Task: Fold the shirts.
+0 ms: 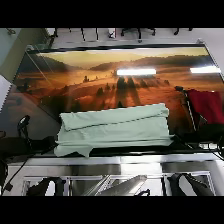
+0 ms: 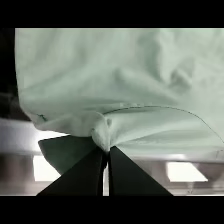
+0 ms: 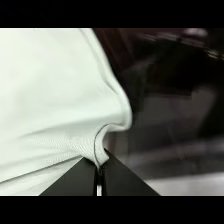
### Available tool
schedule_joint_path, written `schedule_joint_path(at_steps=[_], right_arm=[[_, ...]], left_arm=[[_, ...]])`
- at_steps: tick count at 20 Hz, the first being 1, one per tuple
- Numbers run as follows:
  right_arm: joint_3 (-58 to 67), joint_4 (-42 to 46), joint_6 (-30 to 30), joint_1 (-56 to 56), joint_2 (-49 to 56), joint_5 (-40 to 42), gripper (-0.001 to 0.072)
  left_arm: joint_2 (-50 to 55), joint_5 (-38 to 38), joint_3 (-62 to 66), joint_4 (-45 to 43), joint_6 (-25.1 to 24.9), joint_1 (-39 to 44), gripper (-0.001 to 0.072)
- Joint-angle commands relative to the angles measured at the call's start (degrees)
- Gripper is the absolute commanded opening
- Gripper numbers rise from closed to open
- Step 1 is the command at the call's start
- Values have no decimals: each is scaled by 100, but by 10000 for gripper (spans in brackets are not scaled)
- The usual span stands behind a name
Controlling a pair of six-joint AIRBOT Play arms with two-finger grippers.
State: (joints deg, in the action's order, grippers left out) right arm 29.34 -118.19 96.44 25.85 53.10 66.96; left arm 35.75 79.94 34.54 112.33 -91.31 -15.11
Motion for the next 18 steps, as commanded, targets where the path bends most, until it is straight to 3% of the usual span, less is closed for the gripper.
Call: schedule_joint_path(at_steps=[1,9,16,17,18], right_arm=[[474,-1139,501,-83,321,-743,20],[2192,-1152,866,-1231,2337,-2245,20],[2767,-1123,883,-1272,3381,-2295,22],[2852,-1069,881,-1259,3379,-2186,52],[2981,-977,879,-1211,3375,-1996,230]], left_arm=[[914,-1005,509,269,-4,581,16],[3939,-1547,2702,249,-2,1032,15],[5490,-1574,3698,291,-96,1121,15],[5624,-1526,3845,291,-103,1176,16],[5735,-1440,4015,293,-105,1250,59]])
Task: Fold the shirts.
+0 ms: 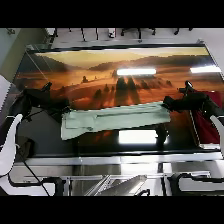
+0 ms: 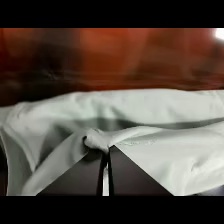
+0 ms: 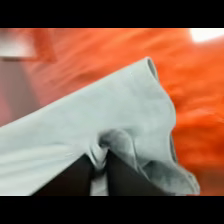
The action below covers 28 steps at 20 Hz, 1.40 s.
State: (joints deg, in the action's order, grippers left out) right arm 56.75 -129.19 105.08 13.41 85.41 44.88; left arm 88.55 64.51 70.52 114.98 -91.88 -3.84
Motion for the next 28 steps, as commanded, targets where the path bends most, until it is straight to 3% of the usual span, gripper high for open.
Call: schedule_joint_path(at_steps=[1,2,3,4,8,13,18,20,22,24,25,26,28], right_arm=[[380,216,15,111,142,389,404],[520,334,11,195,144,527,513],[627,455,-33,293,146,612,626],[664,450,-90,404,151,658,666],[669,358,-151,723,420,1126,666],[669,-483,525,804,896,1821,666],[669,-662,645,789,1108,1853,662],[669,-728,675,787,1196,1727,466],[669,-833,688,776,1276,1611,439],[671,-914,839,713,1344,1613,241],[669,-931,885,673,1366,1617,203],[669,-944,925,643,1388,1615,62],[671,-953,922,634,1392,1563,19]], left_arm=[[549,205,621,26,-48,214,401],[621,302,833,33,-35,282,704],[667,402,1027,42,-35,343,701],[682,498,1209,42,-35,402,701],[680,855,1856,61,-13,522,701],[680,1331,2402,68,192,522,700],[680,1506,2483,70,310,538,700],[682,1499,2483,66,352,608,699],[680,1495,2483,61,352,728,699],[680,1464,2483,63,350,903,699],[682,1416,2483,61,350,1019,698],[682,1349,2483,61,350,1139,631],[682,1185,2483,61,343,1460,245]])
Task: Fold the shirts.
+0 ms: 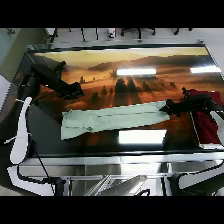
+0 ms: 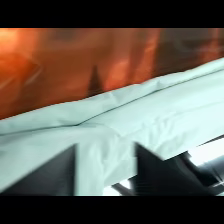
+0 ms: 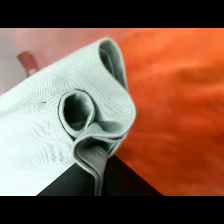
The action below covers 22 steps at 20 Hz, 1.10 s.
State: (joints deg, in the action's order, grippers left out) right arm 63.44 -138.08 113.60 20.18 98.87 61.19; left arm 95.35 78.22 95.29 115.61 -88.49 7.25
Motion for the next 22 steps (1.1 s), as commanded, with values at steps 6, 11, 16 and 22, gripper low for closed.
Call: schedule_joint_path(at_steps=[6,11,16,22], right_arm=[[243,-79,68,79,-173,678,18],[802,-116,37,138,-1532,1609,18],[1333,-125,-107,116,-2900,2116,18],[1309,-103,-219,114,-3386,2457,18]], left_arm=[[343,-929,0,-44,-13,1703,14],[1521,-1475,278,702,-7,2612,14],[2682,-1333,1427,907,315,3355,15],[3060,-1082,2245,960,647,3727,15]])
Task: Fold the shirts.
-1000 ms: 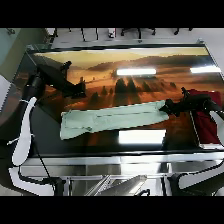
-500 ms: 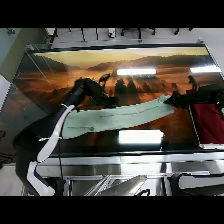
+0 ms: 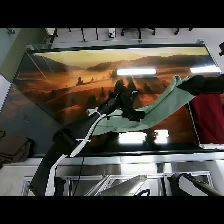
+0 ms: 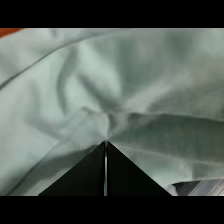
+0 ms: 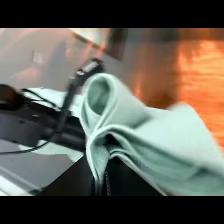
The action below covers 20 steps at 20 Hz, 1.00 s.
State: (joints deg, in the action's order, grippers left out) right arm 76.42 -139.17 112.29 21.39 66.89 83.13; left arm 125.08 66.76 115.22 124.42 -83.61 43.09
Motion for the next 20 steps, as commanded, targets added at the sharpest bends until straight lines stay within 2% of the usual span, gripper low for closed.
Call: schedule_joint_path(at_steps=[1,4,7,10,12,14,17,18,19,20], right_arm=[[-50,11,-105,-7,-186,258,18],[-264,9,-133,-13,-186,256,18],[-393,-2,-282,-155,-188,256,18],[-413,-17,-492,-990,-188,-22,18],[-413,-13,-684,-2153,-144,-824,18],[-413,-13,-844,-3508,136,-1864,18],[-411,9,-905,-5650,1360,-3751,20],[-398,4,-909,-6205,1952,-4461,163],[-343,4,-970,-6588,2490,-4975,530],[-190,9,-1200,-6800,2970,-5029,665]], left_arm=[[-85,103,144,149,151,85,14],[-800,837,44,155,-118,-306,15],[-2046,1672,46,-22,-291,-1062,15],[-3558,2061,44,-1027,-280,-1969,15],[-4430,2133,44,-1528,-280,-2535,15],[-5088,2203,39,-1637,-284,-3053,15],[-5775,2173,-81,-1646,-291,-3534,15],[-6024,2059,-308,-1646,-291,-3641,15],[-6234,1965,-570,-1646,-291,-3733,15],[-6457,1886,-881,-1646,-297,-3832,15]])
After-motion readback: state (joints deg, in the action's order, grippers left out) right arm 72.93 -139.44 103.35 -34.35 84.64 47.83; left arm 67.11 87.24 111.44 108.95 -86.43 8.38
